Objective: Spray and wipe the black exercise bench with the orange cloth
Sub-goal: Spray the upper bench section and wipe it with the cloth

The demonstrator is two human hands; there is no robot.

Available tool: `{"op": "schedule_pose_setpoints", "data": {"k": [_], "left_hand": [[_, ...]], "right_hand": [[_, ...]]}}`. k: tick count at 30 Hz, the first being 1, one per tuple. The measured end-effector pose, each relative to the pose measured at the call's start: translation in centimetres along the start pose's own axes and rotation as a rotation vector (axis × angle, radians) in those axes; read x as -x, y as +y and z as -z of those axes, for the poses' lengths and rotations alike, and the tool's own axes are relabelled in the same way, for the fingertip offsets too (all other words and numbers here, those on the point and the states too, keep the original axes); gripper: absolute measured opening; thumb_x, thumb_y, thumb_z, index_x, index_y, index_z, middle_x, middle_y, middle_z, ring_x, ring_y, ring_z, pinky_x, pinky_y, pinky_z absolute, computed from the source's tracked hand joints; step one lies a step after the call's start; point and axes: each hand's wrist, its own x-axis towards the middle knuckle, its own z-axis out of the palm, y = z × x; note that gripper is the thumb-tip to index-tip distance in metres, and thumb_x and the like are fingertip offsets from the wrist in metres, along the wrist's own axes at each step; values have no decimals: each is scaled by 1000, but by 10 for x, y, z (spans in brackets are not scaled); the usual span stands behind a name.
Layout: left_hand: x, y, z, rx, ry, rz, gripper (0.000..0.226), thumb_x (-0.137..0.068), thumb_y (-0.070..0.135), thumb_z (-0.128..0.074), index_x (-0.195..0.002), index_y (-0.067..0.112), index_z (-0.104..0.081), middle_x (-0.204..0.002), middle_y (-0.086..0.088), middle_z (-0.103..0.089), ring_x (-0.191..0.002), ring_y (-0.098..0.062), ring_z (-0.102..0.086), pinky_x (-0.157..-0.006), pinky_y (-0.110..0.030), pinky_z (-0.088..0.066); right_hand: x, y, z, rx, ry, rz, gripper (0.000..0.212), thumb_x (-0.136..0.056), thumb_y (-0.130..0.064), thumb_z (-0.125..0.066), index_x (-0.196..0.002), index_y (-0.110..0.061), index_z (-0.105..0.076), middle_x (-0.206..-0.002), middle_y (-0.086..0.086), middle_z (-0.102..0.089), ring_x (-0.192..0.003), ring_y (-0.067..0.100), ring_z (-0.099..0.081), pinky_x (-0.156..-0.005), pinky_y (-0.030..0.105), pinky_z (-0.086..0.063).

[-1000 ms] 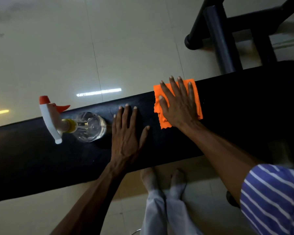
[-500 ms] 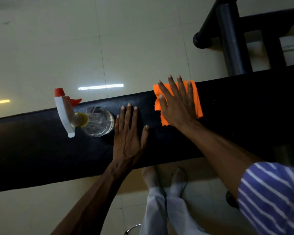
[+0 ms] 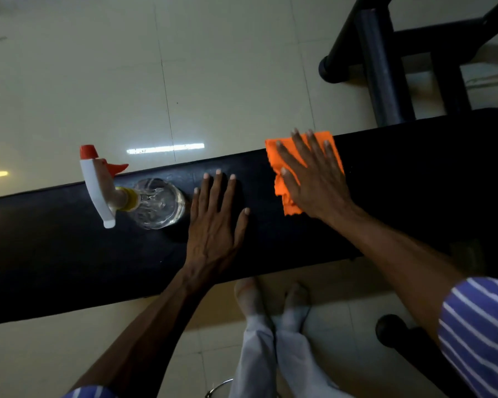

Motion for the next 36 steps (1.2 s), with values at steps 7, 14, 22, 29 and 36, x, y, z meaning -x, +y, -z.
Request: {"op": "schedule_pose_setpoints", "data": {"k": [7, 14, 22, 29, 36], "left_hand": [[-18, 15, -4, 9, -15, -53, 65, -107, 43, -46, -164, 17, -27, -174, -10, -14, -162, -30, -4, -132, -49, -8], [-31, 45, -18, 21, -34, -117, 66, -106, 46, -37, -164, 16, -26, -174, -10, -15, -162, -30, -2, -132, -51, -7], [-39, 58, -18, -46, -68, -106, 68, -106, 49, -32, -164, 16, -23, -174, -9, -10, -162, -29, 1, -131, -52, -5], [-55, 82, -26, -41, -33, -92, 67, -106, 49, -33, -164, 18, -23, -174, -9, -13, -162, -28, 0, -132, -51, -5], [-57, 133, -40, -30, -72, -80, 66, -105, 48, -34, -164, 17, -26, -174, -9, -13, -162, -29, -1, -132, -50, -3]], "right_hand": [[43, -16, 3, 15, -32, 36, 59, -113, -39, -30, -170, -30, -16, -180, 4, -5, -167, 29, -2, -134, 54, -9], [-10, 53, 21, -38, -61, -267, 57, -112, -40, -32, -168, -32, -25, -179, 6, -15, -166, 29, -8, -134, 53, -1], [49, 50, 16, 31, -36, 48, 58, -113, -38, -28, -169, -32, -17, -180, 1, -7, -167, 26, -4, -135, 52, -8], [-6, 107, 26, -19, -26, -229, 56, -112, -37, -33, -167, -28, -28, -177, 5, -21, -166, 29, -10, -135, 51, -4], [52, 104, 31, -2, -24, 20, 60, -111, -34, -33, -169, -25, -22, -179, 6, -11, -167, 27, -6, -135, 52, -6]]}}
